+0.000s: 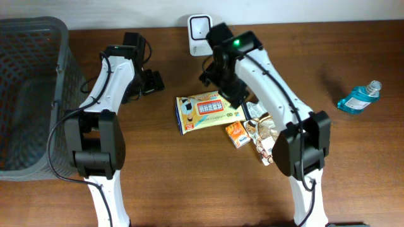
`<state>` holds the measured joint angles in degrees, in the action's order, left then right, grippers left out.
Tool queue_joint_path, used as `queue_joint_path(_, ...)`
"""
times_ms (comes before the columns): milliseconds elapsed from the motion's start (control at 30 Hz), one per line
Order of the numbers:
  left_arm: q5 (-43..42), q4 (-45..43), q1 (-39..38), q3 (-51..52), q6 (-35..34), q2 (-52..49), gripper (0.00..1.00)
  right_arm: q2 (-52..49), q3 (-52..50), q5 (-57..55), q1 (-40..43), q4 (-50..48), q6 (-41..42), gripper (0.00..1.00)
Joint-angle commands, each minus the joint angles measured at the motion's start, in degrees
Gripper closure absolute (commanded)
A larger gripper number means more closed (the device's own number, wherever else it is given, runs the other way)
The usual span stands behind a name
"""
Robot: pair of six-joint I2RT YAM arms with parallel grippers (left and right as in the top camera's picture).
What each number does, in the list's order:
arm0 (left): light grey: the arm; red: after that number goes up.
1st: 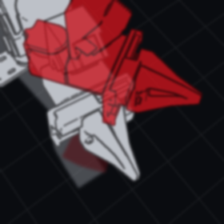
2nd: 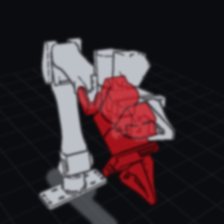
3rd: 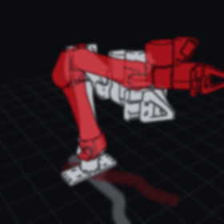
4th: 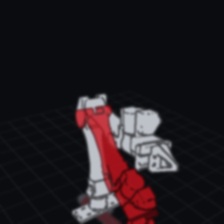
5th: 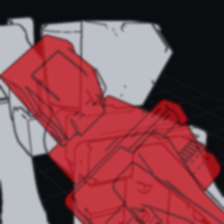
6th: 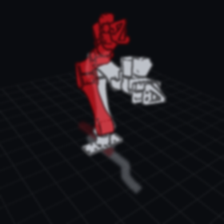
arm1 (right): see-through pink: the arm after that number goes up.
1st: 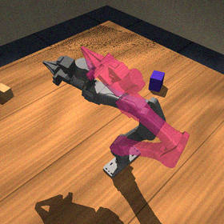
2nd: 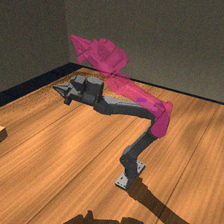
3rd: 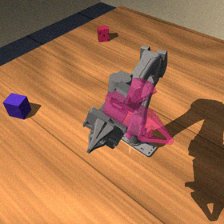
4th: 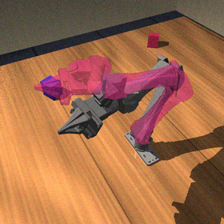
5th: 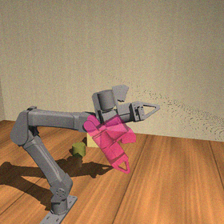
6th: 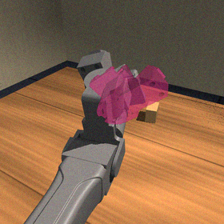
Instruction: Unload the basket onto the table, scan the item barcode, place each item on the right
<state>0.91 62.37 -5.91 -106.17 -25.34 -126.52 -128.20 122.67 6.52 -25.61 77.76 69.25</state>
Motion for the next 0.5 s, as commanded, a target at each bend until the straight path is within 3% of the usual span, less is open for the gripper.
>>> queue_joint_path(0, 0.42, 0.07, 0.35, 0.57, 0.13, 1.70, 0.01, 1.18, -6.69, -1.29, -0.31, -4.76, 10.78, 0.02)
queue_joint_path(200, 0.42, 0.07, 0.33, 0.57, 0.13, 1.70, 0.01, 1.07, -13.88, 2.78, -0.81, -15.85, 11.85, 0.02)
queue_joint_path(467, 0.42, 0.07, 0.31, 0.57, 0.13, 1.70, 0.01, -1.77, -16.02, 3.17, -4.96, -19.32, 17.94, 0.01)
